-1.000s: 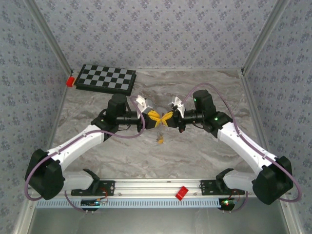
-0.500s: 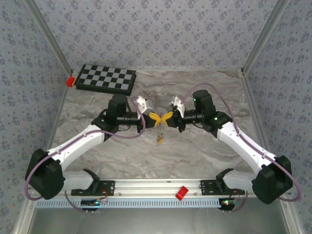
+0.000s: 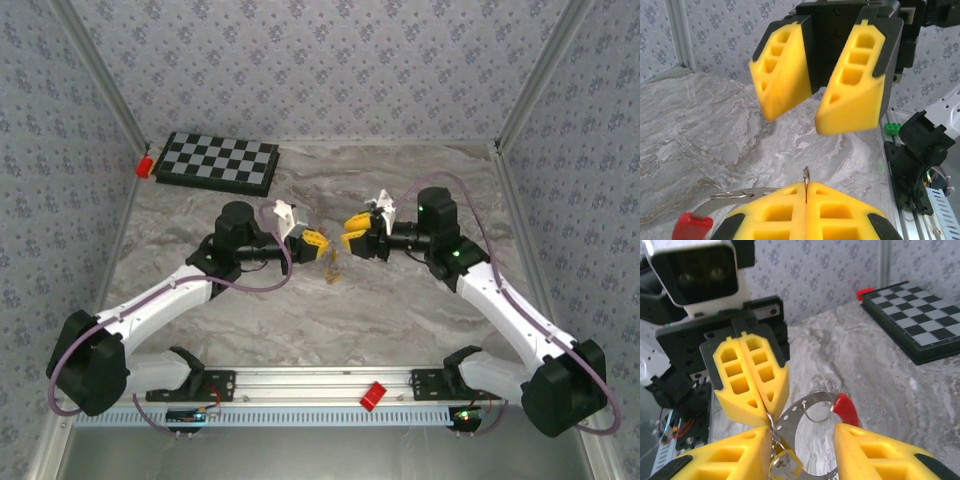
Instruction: Put the keys on the keyring
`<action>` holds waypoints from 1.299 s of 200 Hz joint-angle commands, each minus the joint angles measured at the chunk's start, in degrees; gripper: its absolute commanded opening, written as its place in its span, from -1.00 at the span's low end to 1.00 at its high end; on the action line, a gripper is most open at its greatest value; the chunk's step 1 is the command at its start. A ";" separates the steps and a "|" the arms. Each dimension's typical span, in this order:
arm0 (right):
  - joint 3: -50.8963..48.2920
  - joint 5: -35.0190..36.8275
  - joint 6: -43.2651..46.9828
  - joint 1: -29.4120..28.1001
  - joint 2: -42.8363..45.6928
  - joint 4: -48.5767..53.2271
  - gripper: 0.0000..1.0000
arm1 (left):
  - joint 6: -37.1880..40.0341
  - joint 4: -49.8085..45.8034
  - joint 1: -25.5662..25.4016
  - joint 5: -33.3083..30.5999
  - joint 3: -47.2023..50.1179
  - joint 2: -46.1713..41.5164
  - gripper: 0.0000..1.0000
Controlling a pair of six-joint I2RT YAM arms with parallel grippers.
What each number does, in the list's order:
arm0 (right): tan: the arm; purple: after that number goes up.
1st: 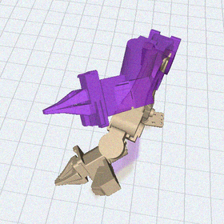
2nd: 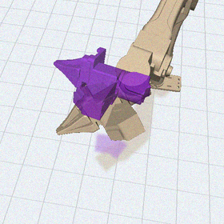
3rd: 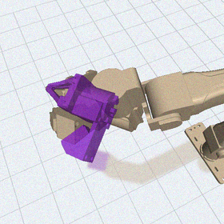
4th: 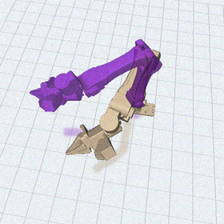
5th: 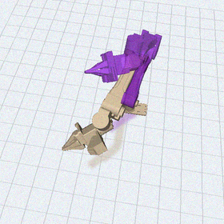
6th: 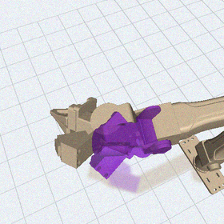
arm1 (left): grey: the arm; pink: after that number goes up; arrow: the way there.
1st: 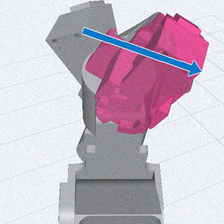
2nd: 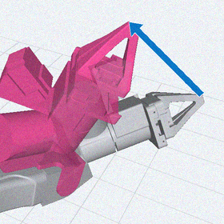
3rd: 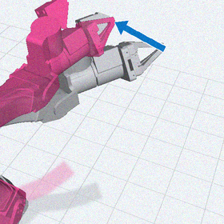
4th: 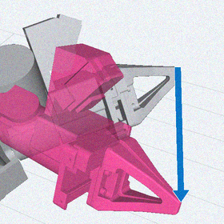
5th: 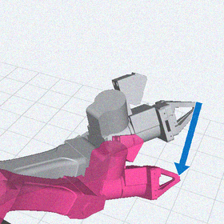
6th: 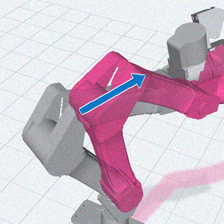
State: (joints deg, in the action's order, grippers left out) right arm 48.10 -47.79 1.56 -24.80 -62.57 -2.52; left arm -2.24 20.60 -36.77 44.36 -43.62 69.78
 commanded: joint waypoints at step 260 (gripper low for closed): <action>-7.00 -11.30 -30.98 2.04 -3.92 -38.85 -0.24 | -11.65 30.38 -2.02 -6.57 3.45 -0.35 -1.00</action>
State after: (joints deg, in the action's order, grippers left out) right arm 41.28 -56.84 -27.70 -22.74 -65.73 -38.04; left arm -13.19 47.46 -38.37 38.04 -39.90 69.87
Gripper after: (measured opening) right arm 0.391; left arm 0.045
